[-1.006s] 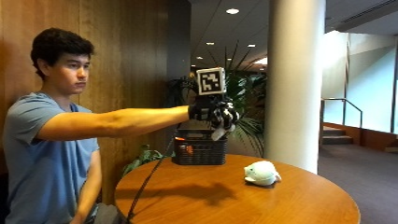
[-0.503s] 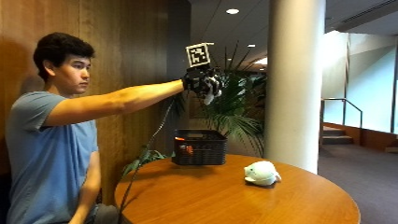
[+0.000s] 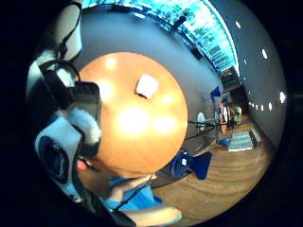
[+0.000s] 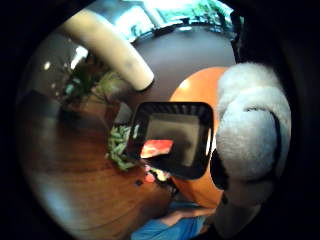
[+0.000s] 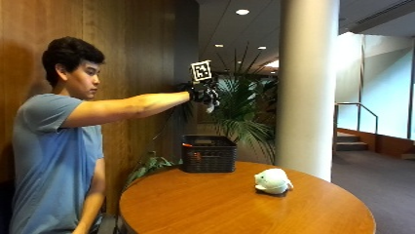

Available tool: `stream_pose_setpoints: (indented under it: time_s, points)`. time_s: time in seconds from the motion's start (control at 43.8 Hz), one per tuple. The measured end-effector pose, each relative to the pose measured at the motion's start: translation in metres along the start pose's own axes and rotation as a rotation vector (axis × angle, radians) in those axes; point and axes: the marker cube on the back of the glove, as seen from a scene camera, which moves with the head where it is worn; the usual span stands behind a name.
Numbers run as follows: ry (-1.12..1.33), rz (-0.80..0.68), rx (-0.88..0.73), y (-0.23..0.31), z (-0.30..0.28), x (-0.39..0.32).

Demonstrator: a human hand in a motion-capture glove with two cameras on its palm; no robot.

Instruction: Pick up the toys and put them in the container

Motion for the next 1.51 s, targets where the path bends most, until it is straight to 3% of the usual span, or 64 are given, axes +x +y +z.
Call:
stream_pose_setpoints:
  time_s: [0.183,0.343,0.48,0.663,1.097,1.326,1.508]
  points:
    - [0.062,0.067,-0.004,-0.005,0.034,-0.036]
    - [0.069,-0.113,-0.033,0.003,0.062,-0.060]
    - [0.097,-0.056,-0.072,0.002,0.088,-0.058]
    - [0.144,-0.182,-0.242,0.010,0.108,-0.036]
    - [0.161,-0.076,-0.172,-0.027,0.077,0.039]
    - [0.329,-0.026,-0.126,-0.073,0.072,0.081]
    - [0.331,0.139,-0.117,-0.095,0.076,0.142]
